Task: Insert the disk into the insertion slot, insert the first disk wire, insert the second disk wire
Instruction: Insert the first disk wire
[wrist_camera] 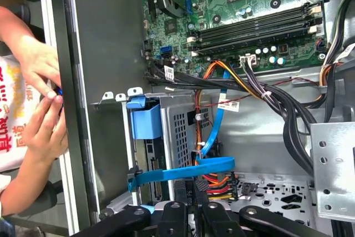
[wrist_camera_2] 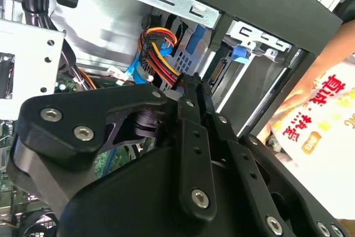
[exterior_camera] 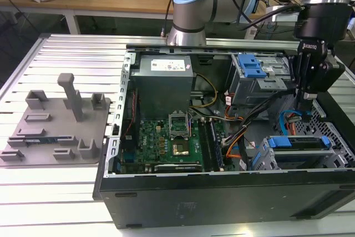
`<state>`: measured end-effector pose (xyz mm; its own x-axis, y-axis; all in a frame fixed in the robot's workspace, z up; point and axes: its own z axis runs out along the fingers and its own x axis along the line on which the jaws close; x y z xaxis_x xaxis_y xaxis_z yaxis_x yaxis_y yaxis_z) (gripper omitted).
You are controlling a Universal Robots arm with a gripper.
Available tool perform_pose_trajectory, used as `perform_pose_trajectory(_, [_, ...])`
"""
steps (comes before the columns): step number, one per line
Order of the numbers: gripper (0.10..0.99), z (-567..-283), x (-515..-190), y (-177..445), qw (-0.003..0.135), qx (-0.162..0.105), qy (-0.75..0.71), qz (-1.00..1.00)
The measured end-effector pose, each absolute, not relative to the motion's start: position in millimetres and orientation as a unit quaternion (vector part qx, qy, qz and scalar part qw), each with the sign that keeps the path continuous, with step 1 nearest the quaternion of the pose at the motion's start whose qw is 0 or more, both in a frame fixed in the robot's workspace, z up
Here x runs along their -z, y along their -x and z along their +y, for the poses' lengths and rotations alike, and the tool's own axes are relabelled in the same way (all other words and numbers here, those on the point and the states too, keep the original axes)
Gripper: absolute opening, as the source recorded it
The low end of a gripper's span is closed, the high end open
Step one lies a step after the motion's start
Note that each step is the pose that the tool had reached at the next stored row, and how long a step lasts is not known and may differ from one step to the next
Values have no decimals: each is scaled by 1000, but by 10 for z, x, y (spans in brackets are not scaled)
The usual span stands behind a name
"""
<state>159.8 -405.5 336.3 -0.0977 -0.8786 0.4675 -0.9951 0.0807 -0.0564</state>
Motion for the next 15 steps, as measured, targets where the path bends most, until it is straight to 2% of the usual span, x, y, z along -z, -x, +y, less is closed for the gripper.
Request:
perform_pose_trajectory(4, [165, -4104, -3384, -1635, 152, -169, -656, -720])
perform_pose_trajectory(9, [165, -4203, -3403, -1641, 122, -134, -663, -727])
perform_pose_trajectory(15, [165, -4378, -3491, -1646, 106, -114, -666, -730])
